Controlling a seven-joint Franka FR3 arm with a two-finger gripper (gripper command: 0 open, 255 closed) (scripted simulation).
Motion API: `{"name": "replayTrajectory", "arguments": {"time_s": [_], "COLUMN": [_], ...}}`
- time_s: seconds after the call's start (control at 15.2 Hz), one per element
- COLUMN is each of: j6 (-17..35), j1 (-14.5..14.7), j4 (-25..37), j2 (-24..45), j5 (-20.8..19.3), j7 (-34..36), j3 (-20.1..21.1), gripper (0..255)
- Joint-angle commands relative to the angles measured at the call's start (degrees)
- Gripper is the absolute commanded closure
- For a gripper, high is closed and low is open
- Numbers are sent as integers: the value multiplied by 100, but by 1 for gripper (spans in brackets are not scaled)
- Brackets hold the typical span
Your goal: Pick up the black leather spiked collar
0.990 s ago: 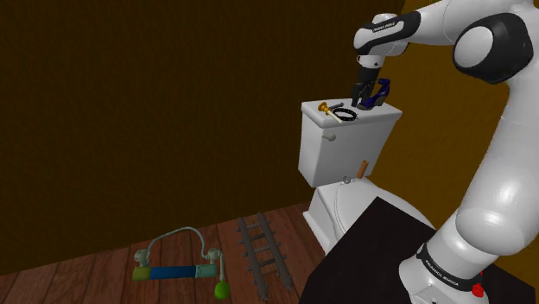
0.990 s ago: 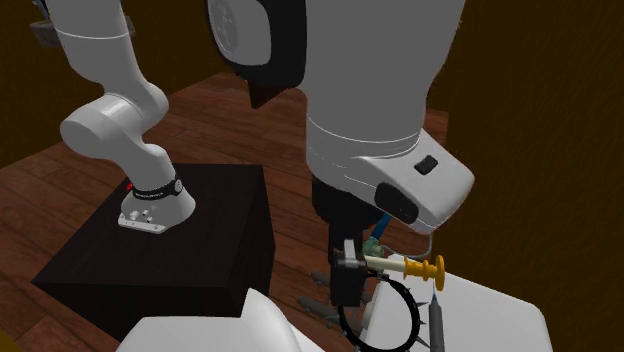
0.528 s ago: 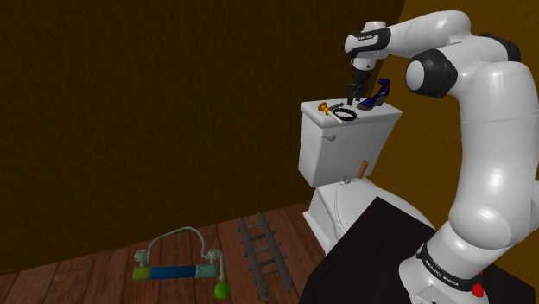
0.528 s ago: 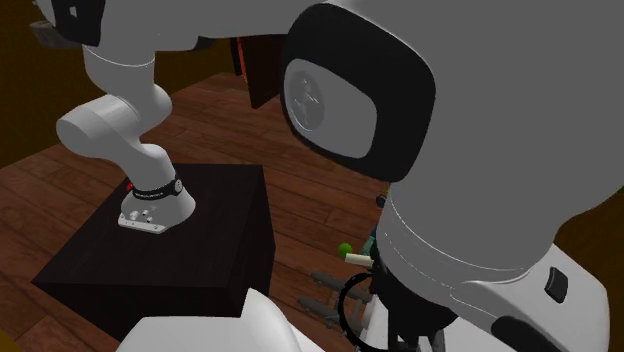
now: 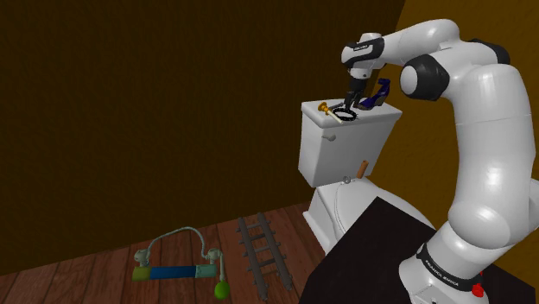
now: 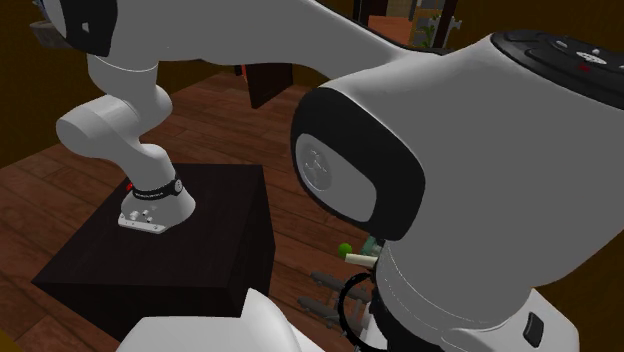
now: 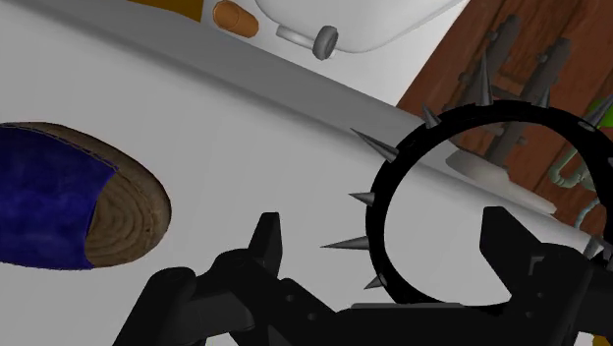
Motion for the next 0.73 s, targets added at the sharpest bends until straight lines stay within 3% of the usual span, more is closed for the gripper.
{"name": "replayTrajectory", "arguments": {"time_s": [0.0, 0.07, 0.66], "j6": [59, 67, 58], "j1": [7, 10, 7], "j4": [-57, -70, -56], "j2": [1, -4, 1], "j5": [3, 3, 4], "j7": [-4, -5, -4], "j3": [2, 1, 2], "gripper": [0, 255, 255]}}
